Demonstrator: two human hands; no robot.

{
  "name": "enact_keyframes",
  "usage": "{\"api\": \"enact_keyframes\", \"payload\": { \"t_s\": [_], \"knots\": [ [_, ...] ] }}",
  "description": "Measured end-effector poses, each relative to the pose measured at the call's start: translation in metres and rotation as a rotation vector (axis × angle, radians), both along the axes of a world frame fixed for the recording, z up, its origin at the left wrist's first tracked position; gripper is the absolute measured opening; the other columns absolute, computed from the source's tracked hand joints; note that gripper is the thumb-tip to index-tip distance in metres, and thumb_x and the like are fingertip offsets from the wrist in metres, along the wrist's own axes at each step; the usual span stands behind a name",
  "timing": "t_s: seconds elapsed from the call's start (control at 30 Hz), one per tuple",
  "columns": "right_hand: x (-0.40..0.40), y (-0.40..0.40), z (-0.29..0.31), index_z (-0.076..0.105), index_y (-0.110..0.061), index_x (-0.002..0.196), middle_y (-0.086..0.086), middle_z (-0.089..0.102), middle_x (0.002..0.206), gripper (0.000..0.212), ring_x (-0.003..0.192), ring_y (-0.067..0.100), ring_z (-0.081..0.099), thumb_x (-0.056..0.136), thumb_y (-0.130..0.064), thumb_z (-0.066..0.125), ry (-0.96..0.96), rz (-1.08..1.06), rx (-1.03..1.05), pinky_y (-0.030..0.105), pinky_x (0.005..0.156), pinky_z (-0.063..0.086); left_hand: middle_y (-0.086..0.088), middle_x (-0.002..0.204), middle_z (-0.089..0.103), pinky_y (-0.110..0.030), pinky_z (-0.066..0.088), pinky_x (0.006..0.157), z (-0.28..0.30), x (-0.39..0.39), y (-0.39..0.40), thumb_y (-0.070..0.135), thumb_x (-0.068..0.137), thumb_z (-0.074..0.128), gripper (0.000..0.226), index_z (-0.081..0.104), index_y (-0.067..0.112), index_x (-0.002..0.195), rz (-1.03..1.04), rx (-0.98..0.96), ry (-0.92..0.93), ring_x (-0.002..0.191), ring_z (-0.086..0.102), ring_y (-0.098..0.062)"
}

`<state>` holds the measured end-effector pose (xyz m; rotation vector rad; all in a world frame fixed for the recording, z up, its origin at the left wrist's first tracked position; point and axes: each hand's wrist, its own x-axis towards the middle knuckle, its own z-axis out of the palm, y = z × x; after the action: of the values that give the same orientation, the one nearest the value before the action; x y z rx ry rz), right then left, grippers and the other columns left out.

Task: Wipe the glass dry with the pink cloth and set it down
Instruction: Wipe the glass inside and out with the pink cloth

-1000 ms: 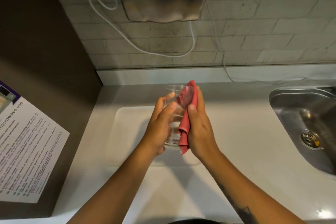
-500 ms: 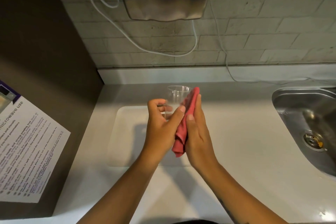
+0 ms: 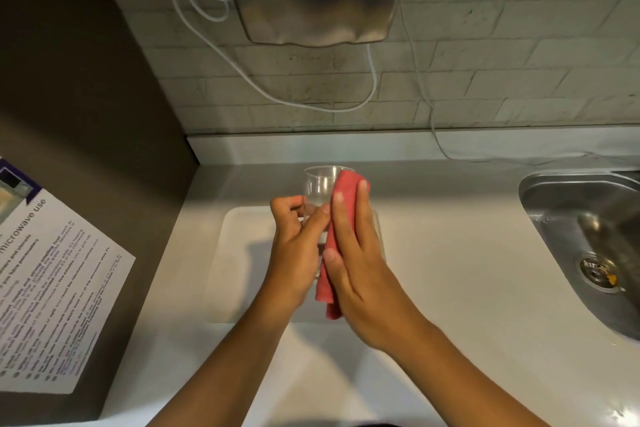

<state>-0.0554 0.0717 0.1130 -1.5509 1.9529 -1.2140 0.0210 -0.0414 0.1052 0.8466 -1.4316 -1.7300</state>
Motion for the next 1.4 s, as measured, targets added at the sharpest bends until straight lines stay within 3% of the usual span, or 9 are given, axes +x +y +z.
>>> {"api": "enact_keyframes", "payload": {
  "t_s": [0.2, 0.27, 0.4, 0.5, 0.57, 0.8, 1.0, 1.2, 1.4],
  "knots": [
    [-0.020, -0.013, 0.017, 0.003, -0.049, 0.168, -0.018, -0.027, 0.180, 0.058, 0.169, 0.008, -0.023, 0.115, -0.040, 0.026, 0.030, -0.054, 0.012, 0.045, 0.141, 0.001, 0.008, 0.107, 0.072, -0.023, 0.062, 0.074, -0.001, -0.006, 0.010, 0.063, 0.080, 0.070, 0.035, 0.055, 0.041, 0.102, 0.010, 0.083, 0.026, 0.101, 0.077, -0.011],
    [-0.015, -0.011, 0.015, 0.003, -0.045, 0.171, -0.017, -0.026, 0.181, 0.059, 0.170, 0.007, -0.020, 0.116, -0.042, 0.026, 0.020, -0.050, -0.037, 0.042, 0.141, 0.004, 0.004, 0.113, 0.072, -0.023, 0.062, 0.074, 0.003, -0.006, 0.008, 0.061, 0.080, 0.071, 0.040, 0.053, 0.037, 0.107, 0.023, 0.068, 0.040, 0.103, 0.077, -0.012],
    [0.002, 0.005, -0.003, -0.010, -0.040, 0.173, -0.018, -0.027, 0.181, 0.064, 0.167, -0.007, -0.014, 0.117, -0.051, 0.021, -0.113, 0.002, -0.107, 0.009, 0.131, 0.012, 0.016, 0.111, 0.072, -0.022, 0.062, 0.071, 0.009, -0.002, 0.005, 0.058, 0.083, 0.069, 0.034, 0.052, 0.044, 0.108, -0.007, 0.003, 0.068, 0.100, 0.079, -0.010],
    [-0.010, -0.006, 0.001, -0.004, -0.029, 0.175, -0.016, -0.014, 0.184, 0.066, 0.171, 0.002, -0.005, 0.117, -0.025, 0.028, -0.196, -0.069, -0.173, 0.034, 0.140, 0.014, 0.001, 0.120, 0.066, -0.024, 0.063, 0.069, 0.010, -0.004, 0.012, 0.055, 0.082, 0.071, 0.047, 0.048, 0.032, 0.116, -0.042, 0.011, 0.083, 0.097, 0.079, -0.009],
    [-0.018, -0.014, 0.011, 0.000, -0.025, 0.175, -0.015, -0.002, 0.185, 0.067, 0.173, 0.009, 0.007, 0.116, -0.022, 0.030, -0.318, -0.110, -0.218, 0.052, 0.139, 0.019, -0.003, 0.122, 0.063, -0.025, 0.063, 0.069, 0.012, -0.005, 0.015, 0.052, 0.083, 0.071, 0.049, 0.047, 0.029, 0.118, -0.050, 0.010, 0.109, 0.095, 0.079, -0.008],
    [0.011, 0.003, -0.009, -0.007, -0.024, 0.175, -0.018, -0.006, 0.185, 0.072, 0.171, 0.004, 0.005, 0.115, -0.021, 0.033, -0.236, -0.089, -0.219, 0.039, 0.137, 0.019, 0.024, 0.111, 0.071, -0.023, 0.063, 0.072, 0.016, 0.001, 0.008, 0.054, 0.088, 0.068, 0.027, 0.051, 0.052, 0.110, -0.050, -0.082, 0.105, 0.106, 0.079, -0.014],
    [-0.017, -0.020, 0.020, 0.000, -0.024, 0.175, -0.018, 0.005, 0.184, 0.069, 0.168, -0.003, 0.018, 0.114, -0.026, 0.032, -0.380, -0.128, -0.251, 0.035, 0.139, 0.021, -0.016, 0.126, 0.064, -0.024, 0.061, 0.072, 0.010, -0.002, 0.011, 0.053, 0.082, 0.072, 0.046, 0.051, 0.031, 0.116, -0.027, 0.017, 0.116, 0.096, 0.078, -0.010],
    [0.018, -0.002, -0.006, -0.005, -0.023, 0.175, -0.009, 0.001, 0.186, 0.070, 0.172, 0.008, 0.008, 0.116, -0.027, 0.034, -0.255, -0.058, -0.212, 0.032, 0.137, 0.016, 0.000, 0.115, 0.072, -0.026, 0.064, 0.067, 0.016, 0.004, -0.005, 0.040, 0.094, 0.065, 0.032, 0.049, 0.026, 0.118, -0.008, 0.022, 0.139, 0.096, 0.081, -0.016],
    [-0.016, -0.025, 0.025, 0.005, -0.027, 0.175, -0.011, 0.016, 0.184, 0.060, 0.165, -0.001, 0.029, 0.120, -0.025, 0.028, -0.466, -0.089, -0.228, 0.038, 0.138, 0.028, -0.023, 0.129, 0.063, -0.027, 0.061, 0.061, 0.019, 0.004, 0.003, 0.051, 0.080, 0.070, 0.045, 0.050, 0.027, 0.113, -0.053, 0.081, 0.160, 0.086, 0.079, -0.012]
  ]
}}
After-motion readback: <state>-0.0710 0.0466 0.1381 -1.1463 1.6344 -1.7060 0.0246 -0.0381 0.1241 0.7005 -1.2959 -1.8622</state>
